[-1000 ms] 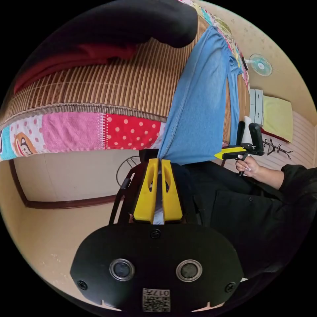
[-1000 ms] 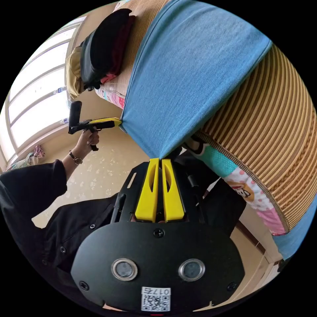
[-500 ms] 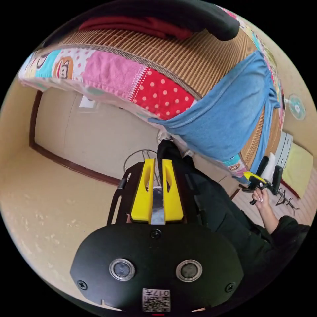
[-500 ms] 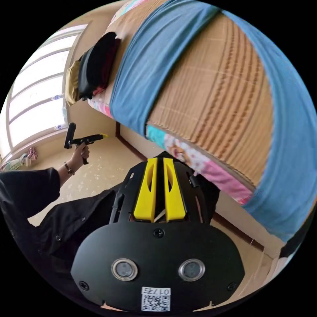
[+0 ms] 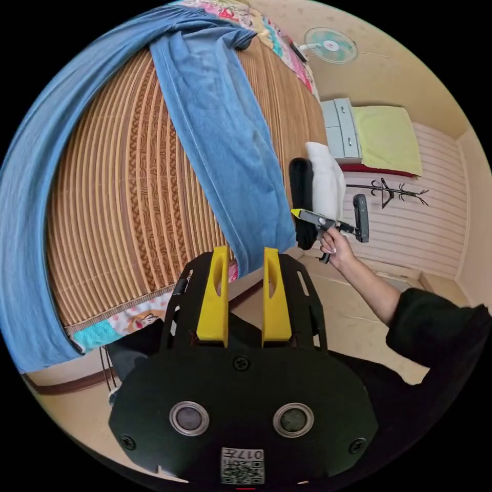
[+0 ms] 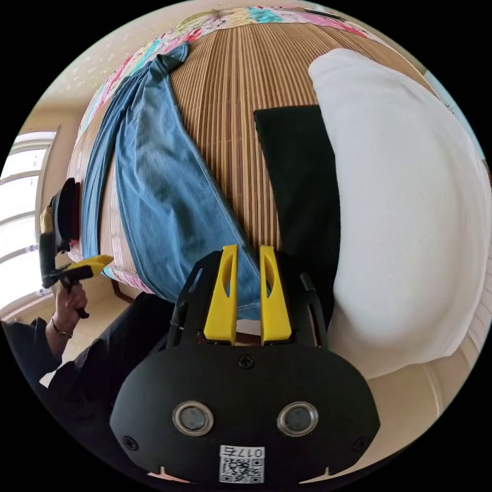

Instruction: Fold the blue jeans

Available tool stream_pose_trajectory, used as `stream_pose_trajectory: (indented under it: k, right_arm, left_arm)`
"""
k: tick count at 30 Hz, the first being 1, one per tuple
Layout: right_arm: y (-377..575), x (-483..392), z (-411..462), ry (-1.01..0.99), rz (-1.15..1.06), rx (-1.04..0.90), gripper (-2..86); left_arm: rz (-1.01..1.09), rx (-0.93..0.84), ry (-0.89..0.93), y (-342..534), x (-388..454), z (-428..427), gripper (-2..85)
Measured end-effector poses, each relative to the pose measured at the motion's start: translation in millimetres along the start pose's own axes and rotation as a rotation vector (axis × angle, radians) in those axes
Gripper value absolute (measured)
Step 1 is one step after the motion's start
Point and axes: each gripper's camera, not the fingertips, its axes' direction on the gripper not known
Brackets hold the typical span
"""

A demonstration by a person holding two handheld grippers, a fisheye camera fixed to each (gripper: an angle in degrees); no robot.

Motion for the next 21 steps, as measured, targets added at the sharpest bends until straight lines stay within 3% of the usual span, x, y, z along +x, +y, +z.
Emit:
stream_pose_trajectory:
  k: [4, 6, 11, 15, 18, 21]
  right_arm:
    - [35.9, 0.2, 2.7, -0.038, -0.014, 0.021, 5.1]
    - [51.3, 0.5, 6.2, -0.055, -0.012, -0.01, 3.4]
    - [116.1, 1.3, -2.2, -0.291, -0.134, -0.09, 1.8]
    - [174.9, -8.2, -11.7, -0.301, -0.195, -0.181, 1.5]
    - [201.5, -26.8, -47.2, -0.378, -0.218, -0.128, 1.4]
    - [206.1, -58.4, -82.5, -0.411, -0.299, -0.082, 1.4]
  left_arm:
    - [-0.069, -0.036, -0.133, -9.4, 4.6, 50.0, 9.9]
    - [-0.051, -0.061, -0.17, -3.8, 4.4, 69.2, 4.4]
    - [-0.012, -0.188, -0.113, 23.7, -0.1, 83.5, 1.5]
    - [-0.048, -0.149, -0.077, 70.7, -7.6, 61.2, 5.1]
    - [-0.079, -0.056, -0.008, 98.6, -3.9, 33.7, 11.7]
    - [-0.008, -0.014, 0.032, 109.2, 24.4, 17.5, 12.9]
